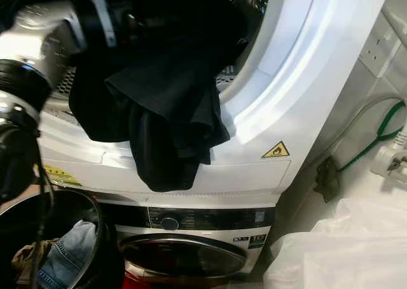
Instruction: Clothes washing
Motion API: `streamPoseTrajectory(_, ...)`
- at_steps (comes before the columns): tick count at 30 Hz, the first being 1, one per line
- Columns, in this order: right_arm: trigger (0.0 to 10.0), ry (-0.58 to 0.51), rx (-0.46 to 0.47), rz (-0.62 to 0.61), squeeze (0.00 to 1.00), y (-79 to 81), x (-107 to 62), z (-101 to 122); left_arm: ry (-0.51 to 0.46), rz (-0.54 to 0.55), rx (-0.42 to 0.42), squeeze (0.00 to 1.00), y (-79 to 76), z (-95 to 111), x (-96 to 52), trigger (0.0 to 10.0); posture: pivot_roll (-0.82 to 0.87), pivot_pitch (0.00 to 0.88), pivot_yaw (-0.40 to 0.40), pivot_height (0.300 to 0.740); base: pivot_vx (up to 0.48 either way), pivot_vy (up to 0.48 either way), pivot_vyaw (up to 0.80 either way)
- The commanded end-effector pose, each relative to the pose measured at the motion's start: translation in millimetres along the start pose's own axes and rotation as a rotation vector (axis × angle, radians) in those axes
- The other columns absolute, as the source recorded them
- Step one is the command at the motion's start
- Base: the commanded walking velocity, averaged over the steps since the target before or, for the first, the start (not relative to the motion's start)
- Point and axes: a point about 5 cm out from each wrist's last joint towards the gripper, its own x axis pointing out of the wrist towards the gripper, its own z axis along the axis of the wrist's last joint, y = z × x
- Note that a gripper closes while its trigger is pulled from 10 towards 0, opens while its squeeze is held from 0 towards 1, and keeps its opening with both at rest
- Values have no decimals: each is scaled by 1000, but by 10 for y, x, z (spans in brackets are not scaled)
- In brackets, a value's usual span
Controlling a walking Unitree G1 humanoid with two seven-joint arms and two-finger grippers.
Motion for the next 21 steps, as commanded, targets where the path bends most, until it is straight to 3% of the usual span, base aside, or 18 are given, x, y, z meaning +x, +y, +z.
streamPoseTrajectory(1,10000,72,-22,44,0,112,-59,-184,1,-33,40,1000,35,153,-55,10000,40,40,94,740,0,0,0)
streamPoseTrajectory(3,10000,69,-21,44,0,115,-52,-163,22,-132,48,1000,-16,145,-82,10000,47,40,97,740,0,0,0)
streamPoseTrajectory(4,10000,69,-21,44,0,115,-52,-163,22,-132,48,1000,-16,145,-82,10000,47,40,97,740,0,0,0)
streamPoseTrajectory(5,10000,66,-21,45,0,118,-47,-146,33,-214,47,1000,-70,118,-98,10000,51,43,98,740,0,0,0)
streamPoseTrajectory(6,10000,66,-21,45,0,118,-47,-146,33,-214,47,1000,-70,118,-98,10000,51,43,98,740,0,0,0)
streamPoseTrajectory(7,10000,62,-19,46,0,126,-43,-131,33,-292,79,1000,-127,98,-132,10000,50,45,100,740,0,0,0)
streamPoseTrajectory(9,10000,56,-12,49,0,142,-38,-106,-53,-538,131,1000,-292,167,-305,10000,53,47,98,740,0,0,0)
streamPoseTrajectory(11,10000,55,-12,50,0,148,-37,-101,-66,-528,117,1000,-274,214,-326,10000,57,51,97,740,0,0,0)
streamPoseTrajectory(15,10000,58,-14,54,0,157,-40,-106,-53,-434,174,1000,-196,292,-332,10000,68,54,95,740,0,0,0)
streamPoseTrajectory(21,10000,61,-17,57,0,164,-40,-107,-210,-500,238,1000,-303,683,-509,10000,74,55,94,740,0,0,0)
